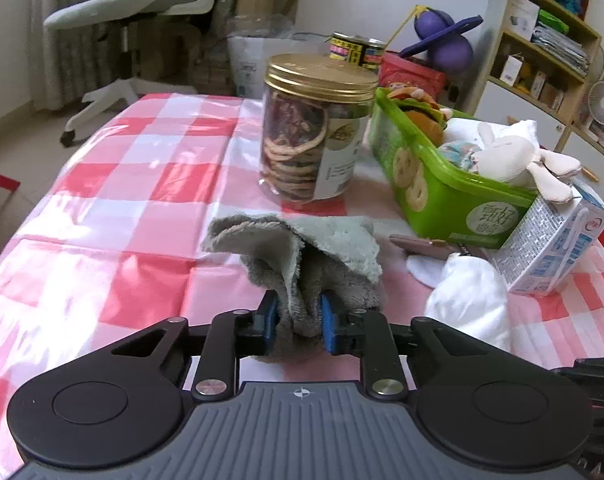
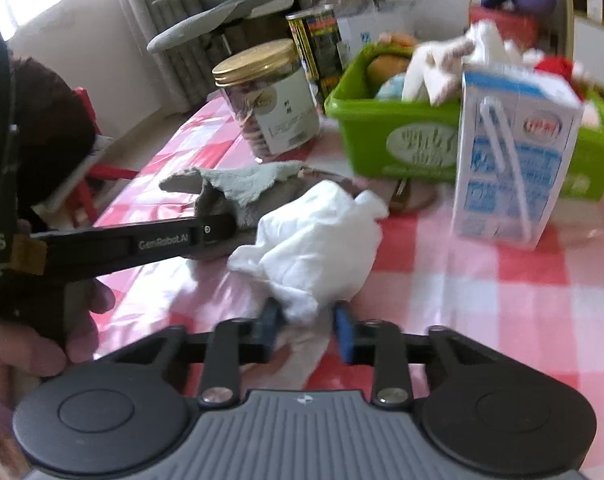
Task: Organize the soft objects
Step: 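Grasp the grey cloth with the left tool while the right tool grasps the white glove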
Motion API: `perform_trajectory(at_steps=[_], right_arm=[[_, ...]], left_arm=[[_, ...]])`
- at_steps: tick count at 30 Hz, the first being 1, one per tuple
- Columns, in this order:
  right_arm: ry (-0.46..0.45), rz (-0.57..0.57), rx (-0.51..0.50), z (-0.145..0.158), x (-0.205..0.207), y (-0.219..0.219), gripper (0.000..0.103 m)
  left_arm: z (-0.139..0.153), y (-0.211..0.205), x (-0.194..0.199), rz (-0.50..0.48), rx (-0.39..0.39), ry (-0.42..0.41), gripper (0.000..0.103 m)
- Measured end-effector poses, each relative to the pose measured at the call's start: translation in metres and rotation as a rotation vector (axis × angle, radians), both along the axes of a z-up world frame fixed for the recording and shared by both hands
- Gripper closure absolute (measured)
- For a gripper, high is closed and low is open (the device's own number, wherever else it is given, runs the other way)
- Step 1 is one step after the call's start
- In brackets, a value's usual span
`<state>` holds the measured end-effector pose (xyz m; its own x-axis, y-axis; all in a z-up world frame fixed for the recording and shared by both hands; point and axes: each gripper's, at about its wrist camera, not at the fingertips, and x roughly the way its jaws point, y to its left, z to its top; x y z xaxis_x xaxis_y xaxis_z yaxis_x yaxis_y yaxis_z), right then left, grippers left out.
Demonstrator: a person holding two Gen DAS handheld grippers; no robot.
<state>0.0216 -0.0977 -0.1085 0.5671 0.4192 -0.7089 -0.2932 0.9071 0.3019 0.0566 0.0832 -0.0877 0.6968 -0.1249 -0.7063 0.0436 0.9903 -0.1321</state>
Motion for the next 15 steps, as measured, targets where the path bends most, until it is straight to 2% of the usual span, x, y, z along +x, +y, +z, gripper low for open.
perform_trajectory(at_steps=[4, 7, 10, 15], right_arm=[[0.036, 0.011, 0.008, 0.002, -0.002, -0.004, 0.103], [0.109, 0.006, 0.067, 0.007, -0.004, -0.017, 0.103], [0.163, -0.034, 0.099, 0.009, -0.007, -0.032, 0.103], [0.211, -0.103, 0.094, 0.013, -0.011, -0.053, 0.103]], left_arm=[[0.004, 0.008, -0.004, 0.012, -0.006, 0.032, 0.086], [0.008, 0.012, -0.009, 0.012, 0.002, 0.061, 0.087], [0.013, 0.014, -0.014, 0.011, -0.002, 0.081, 0.087], [0.023, 0.014, -0.023, 0.001, -0.019, 0.085, 0.088]])
